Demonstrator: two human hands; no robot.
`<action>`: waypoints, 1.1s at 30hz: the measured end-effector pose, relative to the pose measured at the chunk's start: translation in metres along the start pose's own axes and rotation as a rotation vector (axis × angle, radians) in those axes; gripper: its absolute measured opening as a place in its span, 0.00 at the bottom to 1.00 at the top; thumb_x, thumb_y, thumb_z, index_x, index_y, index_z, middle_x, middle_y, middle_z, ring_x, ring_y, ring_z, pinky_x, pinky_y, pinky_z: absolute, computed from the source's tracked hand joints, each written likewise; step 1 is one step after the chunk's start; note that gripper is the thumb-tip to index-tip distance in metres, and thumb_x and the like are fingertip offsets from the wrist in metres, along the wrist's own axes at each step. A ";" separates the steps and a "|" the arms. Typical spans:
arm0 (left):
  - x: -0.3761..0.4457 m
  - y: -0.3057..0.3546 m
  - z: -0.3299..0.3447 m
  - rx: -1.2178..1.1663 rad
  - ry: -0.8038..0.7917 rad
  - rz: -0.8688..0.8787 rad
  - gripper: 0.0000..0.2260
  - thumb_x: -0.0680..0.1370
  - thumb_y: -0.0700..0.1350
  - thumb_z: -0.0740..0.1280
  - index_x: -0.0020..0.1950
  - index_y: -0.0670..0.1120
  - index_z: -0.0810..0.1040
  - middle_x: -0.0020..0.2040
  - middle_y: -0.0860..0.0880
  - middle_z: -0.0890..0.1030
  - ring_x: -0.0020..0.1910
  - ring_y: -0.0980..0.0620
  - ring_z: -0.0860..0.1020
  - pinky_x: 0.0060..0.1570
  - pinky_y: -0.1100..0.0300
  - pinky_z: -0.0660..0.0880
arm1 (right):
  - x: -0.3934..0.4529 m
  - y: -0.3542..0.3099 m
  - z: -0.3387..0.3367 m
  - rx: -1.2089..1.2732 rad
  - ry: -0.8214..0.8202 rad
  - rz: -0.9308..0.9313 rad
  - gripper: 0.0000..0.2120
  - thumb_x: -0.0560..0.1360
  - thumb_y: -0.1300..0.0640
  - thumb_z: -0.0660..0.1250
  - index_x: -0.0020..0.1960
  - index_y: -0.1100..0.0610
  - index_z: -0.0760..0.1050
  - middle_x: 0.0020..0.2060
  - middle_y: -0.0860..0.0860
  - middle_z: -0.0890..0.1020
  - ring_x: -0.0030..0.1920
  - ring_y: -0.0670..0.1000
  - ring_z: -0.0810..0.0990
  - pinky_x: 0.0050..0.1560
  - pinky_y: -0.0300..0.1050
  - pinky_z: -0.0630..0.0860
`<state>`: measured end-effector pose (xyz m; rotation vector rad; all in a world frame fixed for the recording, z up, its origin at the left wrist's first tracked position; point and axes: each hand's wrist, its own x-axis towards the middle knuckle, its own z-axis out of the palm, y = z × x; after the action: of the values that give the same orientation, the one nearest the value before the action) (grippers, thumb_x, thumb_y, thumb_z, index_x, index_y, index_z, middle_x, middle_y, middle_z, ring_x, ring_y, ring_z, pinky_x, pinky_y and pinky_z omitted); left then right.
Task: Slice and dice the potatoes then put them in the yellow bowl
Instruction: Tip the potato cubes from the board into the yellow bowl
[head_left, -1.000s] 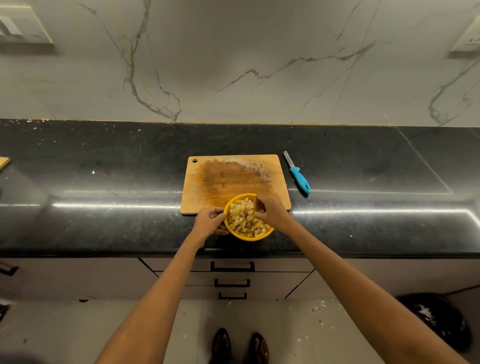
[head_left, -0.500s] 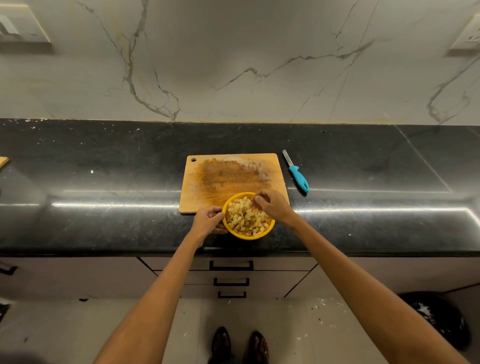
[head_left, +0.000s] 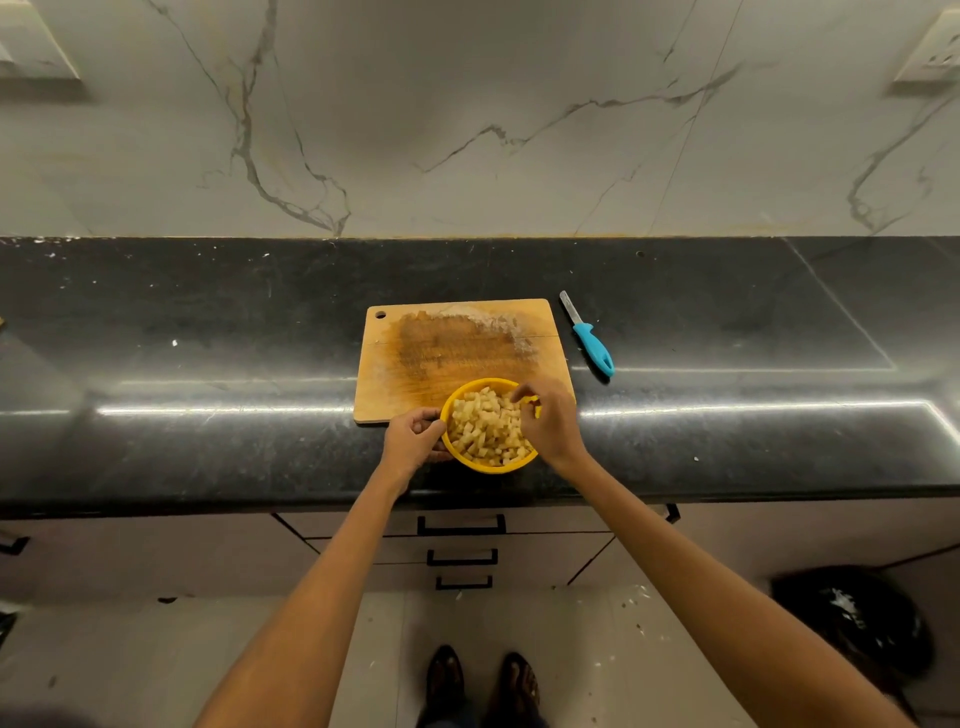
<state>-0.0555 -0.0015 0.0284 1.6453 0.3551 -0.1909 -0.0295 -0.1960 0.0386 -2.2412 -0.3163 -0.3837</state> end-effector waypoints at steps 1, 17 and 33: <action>0.000 0.000 0.001 -0.002 -0.002 -0.001 0.08 0.78 0.37 0.63 0.55 0.40 0.77 0.40 0.42 0.81 0.30 0.56 0.81 0.30 0.62 0.79 | -0.003 0.002 -0.001 -0.004 0.046 0.072 0.10 0.71 0.74 0.61 0.45 0.64 0.78 0.42 0.56 0.80 0.45 0.51 0.75 0.46 0.30 0.68; 0.009 0.012 0.030 -0.123 -0.175 -0.081 0.11 0.79 0.38 0.63 0.59 0.38 0.79 0.56 0.42 0.80 0.33 0.55 0.82 0.30 0.62 0.79 | -0.012 0.022 0.003 0.242 0.273 0.753 0.15 0.83 0.58 0.53 0.42 0.62 0.72 0.36 0.54 0.74 0.39 0.49 0.73 0.34 0.38 0.68; 0.058 0.055 0.206 0.005 -0.389 -0.019 0.10 0.78 0.38 0.64 0.58 0.39 0.79 0.44 0.44 0.82 0.35 0.54 0.81 0.32 0.63 0.79 | 0.026 0.152 -0.125 -0.043 0.413 0.808 0.15 0.81 0.62 0.55 0.54 0.71 0.77 0.50 0.67 0.80 0.53 0.65 0.76 0.51 0.52 0.68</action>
<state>0.0354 -0.2028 0.0382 1.5682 0.0735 -0.5172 0.0268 -0.3857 0.0197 -2.0594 0.7955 -0.3905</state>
